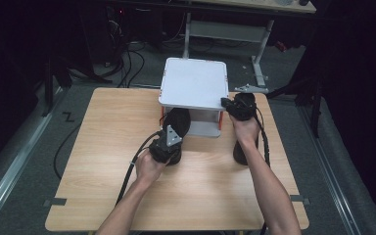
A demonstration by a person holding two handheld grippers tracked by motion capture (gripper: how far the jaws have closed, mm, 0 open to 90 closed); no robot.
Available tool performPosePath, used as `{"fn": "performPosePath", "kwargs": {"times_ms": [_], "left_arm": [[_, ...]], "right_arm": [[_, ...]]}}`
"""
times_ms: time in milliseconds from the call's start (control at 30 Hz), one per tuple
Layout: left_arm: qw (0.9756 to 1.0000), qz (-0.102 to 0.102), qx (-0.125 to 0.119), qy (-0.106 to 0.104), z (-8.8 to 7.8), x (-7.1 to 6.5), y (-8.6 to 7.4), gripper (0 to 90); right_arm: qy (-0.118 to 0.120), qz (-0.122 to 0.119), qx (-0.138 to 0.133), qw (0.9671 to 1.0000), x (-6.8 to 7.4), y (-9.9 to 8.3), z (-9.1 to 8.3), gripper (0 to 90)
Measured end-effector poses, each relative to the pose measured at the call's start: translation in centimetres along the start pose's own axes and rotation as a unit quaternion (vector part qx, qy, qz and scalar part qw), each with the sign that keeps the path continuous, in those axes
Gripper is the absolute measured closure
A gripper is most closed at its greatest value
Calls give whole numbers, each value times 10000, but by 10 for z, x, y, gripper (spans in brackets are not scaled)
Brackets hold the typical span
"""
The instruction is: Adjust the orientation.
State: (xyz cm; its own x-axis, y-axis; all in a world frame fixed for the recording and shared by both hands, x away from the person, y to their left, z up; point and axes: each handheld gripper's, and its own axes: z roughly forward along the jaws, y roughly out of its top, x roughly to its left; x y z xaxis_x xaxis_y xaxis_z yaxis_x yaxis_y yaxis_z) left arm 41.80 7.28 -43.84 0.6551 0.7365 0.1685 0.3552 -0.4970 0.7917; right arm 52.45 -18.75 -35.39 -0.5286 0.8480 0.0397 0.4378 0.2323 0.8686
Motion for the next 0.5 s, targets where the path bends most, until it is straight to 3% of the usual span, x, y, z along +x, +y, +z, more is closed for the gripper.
{"fn": "performPosePath", "kwargs": {"times_ms": [500], "left_arm": [[9996, -204, 124, 172, 26, 12, 17, 841]], "right_arm": [[-144, -389, 121, 9991, 3, 2, 1, 899]]}}
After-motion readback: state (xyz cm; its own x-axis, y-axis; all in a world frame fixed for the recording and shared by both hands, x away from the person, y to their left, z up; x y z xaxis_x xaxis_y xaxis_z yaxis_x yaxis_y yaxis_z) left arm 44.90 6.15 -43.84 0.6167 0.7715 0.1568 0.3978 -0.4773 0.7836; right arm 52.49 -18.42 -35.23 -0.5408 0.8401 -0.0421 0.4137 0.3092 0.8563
